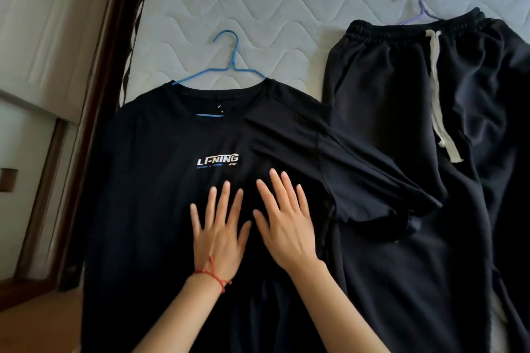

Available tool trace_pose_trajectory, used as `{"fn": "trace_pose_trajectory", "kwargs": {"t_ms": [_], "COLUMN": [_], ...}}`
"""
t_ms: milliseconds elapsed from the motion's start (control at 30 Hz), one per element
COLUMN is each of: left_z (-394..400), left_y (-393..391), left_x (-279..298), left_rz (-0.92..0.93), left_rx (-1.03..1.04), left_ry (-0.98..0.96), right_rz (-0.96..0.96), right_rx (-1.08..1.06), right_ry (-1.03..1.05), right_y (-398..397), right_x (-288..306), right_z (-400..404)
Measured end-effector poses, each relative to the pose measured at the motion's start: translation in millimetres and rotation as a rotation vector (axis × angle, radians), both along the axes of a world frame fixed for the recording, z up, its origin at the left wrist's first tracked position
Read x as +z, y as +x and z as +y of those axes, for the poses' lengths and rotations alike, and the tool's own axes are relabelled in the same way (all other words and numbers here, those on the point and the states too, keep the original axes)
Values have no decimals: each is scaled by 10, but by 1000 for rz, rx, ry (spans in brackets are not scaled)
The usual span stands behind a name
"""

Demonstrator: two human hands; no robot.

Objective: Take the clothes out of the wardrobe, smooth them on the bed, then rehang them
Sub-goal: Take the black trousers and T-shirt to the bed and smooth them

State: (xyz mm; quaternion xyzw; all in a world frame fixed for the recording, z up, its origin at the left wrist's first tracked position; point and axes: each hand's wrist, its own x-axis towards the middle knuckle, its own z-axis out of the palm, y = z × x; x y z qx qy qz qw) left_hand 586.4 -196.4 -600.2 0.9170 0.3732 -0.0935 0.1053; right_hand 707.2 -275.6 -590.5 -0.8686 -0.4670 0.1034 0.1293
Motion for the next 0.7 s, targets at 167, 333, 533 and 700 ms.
{"fn": "trace_pose_trajectory", "kwargs": {"t_ms": [167,333,533,700], "left_z": [69,370,1173,1938], "left_y": [-345,-511,-1000,-1334], "left_x": [-43,102,189,93], "left_rz": [9,-84,-364,-700], "left_rx": [-82,14,520,1022], "left_ry": [-30,-24,-104,-525], "right_rz": [15,19,80,3], "right_rx": [-261,-397,-82,-2], "right_ry": [-71,-4,47,-40], "right_y": [-19,-343,-1046,-1353], "right_x": [-301,-104,-24,-228], "right_z": [-71,199,834,1095]}}
